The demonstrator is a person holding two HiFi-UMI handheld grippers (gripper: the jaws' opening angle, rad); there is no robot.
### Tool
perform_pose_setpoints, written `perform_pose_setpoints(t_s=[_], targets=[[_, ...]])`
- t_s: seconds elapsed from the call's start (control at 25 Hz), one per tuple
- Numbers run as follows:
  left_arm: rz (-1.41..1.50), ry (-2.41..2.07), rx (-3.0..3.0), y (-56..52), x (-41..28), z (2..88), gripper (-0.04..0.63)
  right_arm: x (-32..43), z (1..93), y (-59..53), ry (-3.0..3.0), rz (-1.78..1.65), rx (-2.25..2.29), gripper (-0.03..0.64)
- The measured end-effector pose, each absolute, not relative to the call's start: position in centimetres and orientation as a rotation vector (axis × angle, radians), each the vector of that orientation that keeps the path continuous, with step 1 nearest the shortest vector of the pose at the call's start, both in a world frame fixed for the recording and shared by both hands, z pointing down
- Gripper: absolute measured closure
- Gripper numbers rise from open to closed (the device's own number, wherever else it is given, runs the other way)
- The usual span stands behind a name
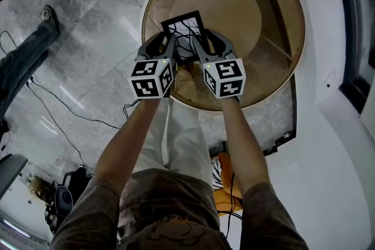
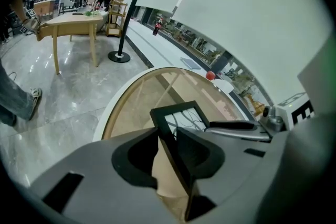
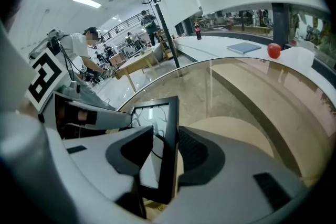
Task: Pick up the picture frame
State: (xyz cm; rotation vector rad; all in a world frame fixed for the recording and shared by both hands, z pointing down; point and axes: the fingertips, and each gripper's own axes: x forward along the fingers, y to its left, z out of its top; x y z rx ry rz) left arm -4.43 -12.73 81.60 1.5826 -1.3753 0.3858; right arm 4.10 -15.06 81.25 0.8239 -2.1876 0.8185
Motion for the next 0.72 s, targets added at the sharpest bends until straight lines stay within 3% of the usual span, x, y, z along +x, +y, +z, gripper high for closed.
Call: perform_pose_setpoints(t_s=[0.72], targets=[[0.346, -1.353, 1.539, -13.03, -4.78, 81.62, 0.497, 4.66, 81.35, -15.15, -2.138, 0.919, 0.893, 0.509]])
